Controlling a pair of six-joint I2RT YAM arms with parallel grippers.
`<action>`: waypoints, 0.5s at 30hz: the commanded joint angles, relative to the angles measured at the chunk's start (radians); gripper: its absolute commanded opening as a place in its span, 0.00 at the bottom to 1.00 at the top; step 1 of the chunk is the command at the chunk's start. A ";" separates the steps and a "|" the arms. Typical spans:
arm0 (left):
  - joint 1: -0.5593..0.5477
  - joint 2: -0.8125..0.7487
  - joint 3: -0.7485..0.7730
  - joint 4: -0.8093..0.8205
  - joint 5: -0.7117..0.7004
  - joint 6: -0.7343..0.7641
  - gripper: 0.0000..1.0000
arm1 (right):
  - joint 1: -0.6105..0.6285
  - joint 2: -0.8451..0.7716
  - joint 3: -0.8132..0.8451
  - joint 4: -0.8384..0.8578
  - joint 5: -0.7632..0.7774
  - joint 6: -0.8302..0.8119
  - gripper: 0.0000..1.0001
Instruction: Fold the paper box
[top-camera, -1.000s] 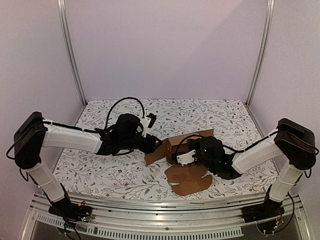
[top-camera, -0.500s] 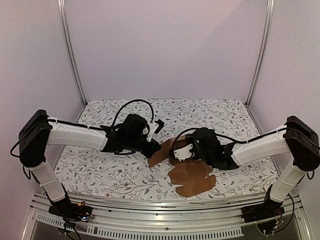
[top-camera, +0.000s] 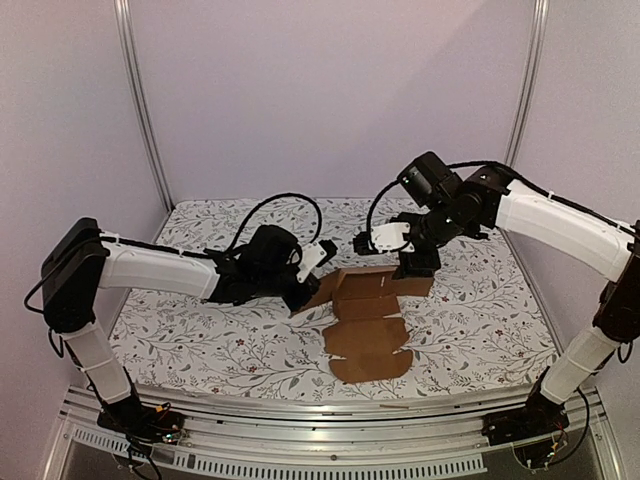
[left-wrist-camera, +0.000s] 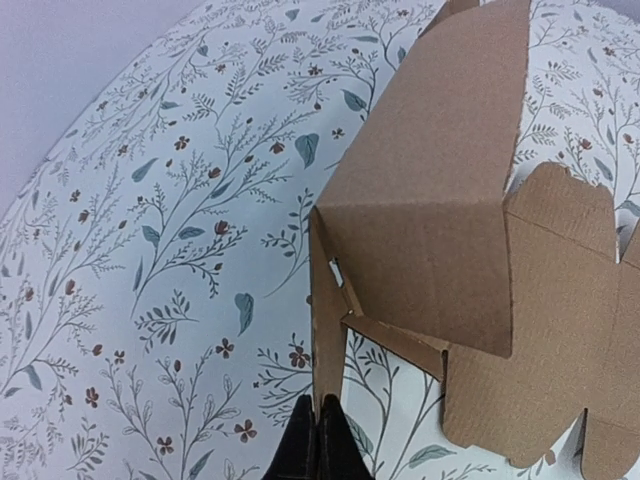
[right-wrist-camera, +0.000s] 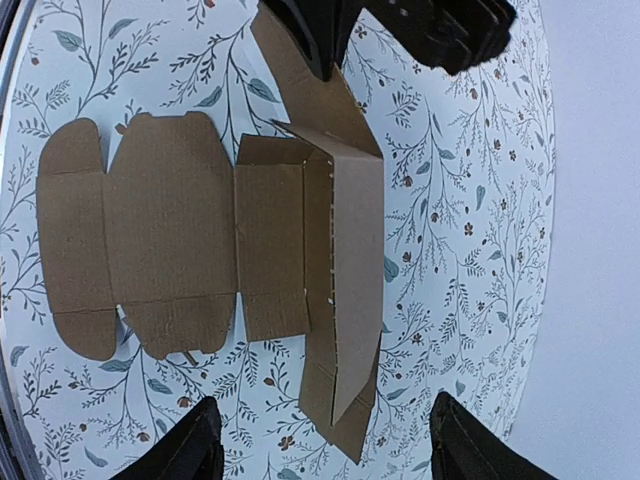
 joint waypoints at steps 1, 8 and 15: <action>0.002 0.018 -0.032 0.078 -0.045 0.105 0.00 | -0.120 0.111 0.133 -0.211 -0.256 0.082 0.68; 0.006 0.035 -0.030 0.127 -0.012 0.092 0.00 | -0.213 0.393 0.360 -0.284 -0.443 0.182 0.69; 0.009 0.064 -0.007 0.127 0.006 0.061 0.00 | -0.240 0.531 0.423 -0.288 -0.507 0.238 0.63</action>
